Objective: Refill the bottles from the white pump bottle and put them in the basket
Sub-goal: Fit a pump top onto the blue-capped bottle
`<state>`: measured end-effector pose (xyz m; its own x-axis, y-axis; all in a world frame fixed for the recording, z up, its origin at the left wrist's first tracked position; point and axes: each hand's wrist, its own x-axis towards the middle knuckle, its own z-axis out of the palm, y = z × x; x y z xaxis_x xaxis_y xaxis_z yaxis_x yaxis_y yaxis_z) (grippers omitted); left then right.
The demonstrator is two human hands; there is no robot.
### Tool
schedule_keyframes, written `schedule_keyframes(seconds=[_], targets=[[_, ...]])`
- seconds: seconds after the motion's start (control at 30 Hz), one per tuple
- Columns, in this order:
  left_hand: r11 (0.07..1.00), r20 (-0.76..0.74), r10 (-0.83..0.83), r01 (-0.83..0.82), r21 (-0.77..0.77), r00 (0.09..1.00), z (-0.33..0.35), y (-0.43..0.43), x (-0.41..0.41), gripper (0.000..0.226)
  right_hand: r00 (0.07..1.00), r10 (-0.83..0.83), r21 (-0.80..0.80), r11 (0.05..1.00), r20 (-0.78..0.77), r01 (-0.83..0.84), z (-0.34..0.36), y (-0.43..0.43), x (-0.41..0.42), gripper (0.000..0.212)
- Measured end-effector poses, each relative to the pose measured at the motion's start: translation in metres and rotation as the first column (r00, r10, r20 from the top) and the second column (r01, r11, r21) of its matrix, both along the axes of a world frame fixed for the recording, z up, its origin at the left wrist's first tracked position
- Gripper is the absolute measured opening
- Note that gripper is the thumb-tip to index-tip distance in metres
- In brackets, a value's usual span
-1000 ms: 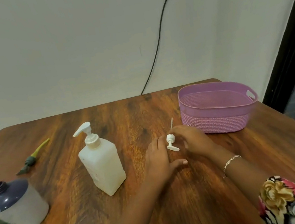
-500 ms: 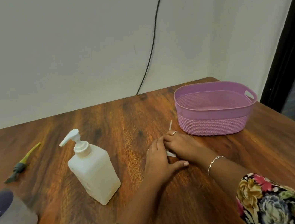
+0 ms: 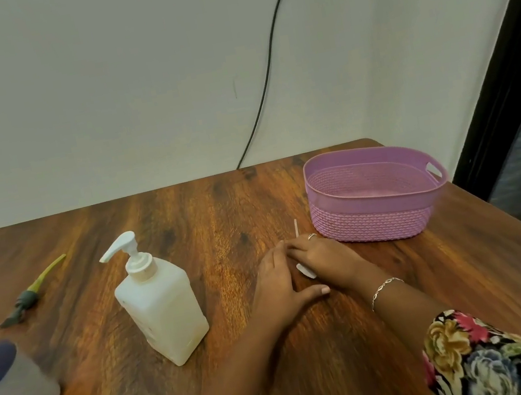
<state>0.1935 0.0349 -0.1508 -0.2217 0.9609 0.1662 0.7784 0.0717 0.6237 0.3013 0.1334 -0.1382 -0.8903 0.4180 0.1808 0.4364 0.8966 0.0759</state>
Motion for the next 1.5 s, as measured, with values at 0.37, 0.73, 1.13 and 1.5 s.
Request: schedule_keyframes(seconds=[0.37, 0.73, 1.13, 1.5], targets=[[0.953, -0.101, 0.043, -0.011, 0.302, 0.994, 0.016, -0.013, 0.009, 0.101, 0.706, -0.08, -0.099, 0.995, -0.704, 0.015, 0.032, -0.014, -0.001, 0.033], [0.664, -0.261, 0.197, 0.067, 0.745, 0.945, 0.052, -0.05, -0.006, 0.074, 0.353, -0.019, -0.067, 0.99, -0.935, -0.123, 0.097, -0.07, -0.043, 0.036], [0.462, -0.078, 0.354, -0.102, 0.881, 0.932, 0.089, -0.109, -0.075, 0.078, 0.266, -0.015, -0.13, 0.898, -0.964, -0.421, 0.148, -0.135, -0.119, 0.038], [0.465, 0.231, 0.554, -0.528, 0.711, 0.8, 0.067, -0.198, -0.169, 0.085, 0.322, -0.083, -0.287, 0.693, -0.943, -0.661, 0.153, -0.211, -0.205, 0.025]])
